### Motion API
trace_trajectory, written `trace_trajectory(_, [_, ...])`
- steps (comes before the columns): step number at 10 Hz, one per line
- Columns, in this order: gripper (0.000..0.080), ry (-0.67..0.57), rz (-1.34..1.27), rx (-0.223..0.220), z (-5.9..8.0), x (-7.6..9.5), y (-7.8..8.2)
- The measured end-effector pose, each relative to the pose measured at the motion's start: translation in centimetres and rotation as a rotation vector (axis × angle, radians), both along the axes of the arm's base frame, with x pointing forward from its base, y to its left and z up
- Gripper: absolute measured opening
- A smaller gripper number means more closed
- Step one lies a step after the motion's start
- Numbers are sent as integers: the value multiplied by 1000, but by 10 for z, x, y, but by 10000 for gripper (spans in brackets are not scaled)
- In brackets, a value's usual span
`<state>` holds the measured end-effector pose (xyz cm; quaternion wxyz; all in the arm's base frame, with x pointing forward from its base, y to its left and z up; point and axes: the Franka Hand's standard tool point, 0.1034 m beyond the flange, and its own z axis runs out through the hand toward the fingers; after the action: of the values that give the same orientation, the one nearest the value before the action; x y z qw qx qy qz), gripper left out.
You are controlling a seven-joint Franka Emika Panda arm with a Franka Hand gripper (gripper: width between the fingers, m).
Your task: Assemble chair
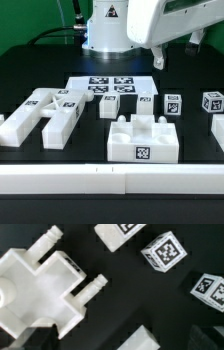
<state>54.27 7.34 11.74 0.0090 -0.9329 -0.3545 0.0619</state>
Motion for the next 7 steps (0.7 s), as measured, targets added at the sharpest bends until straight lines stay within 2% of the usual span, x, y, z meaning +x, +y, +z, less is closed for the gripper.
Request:
trace_trajectory(5, [649,1,-7,0,-1,-1,0])
trace_trajectory(7, [649,-1,-66,-5,-8,-6,-3])
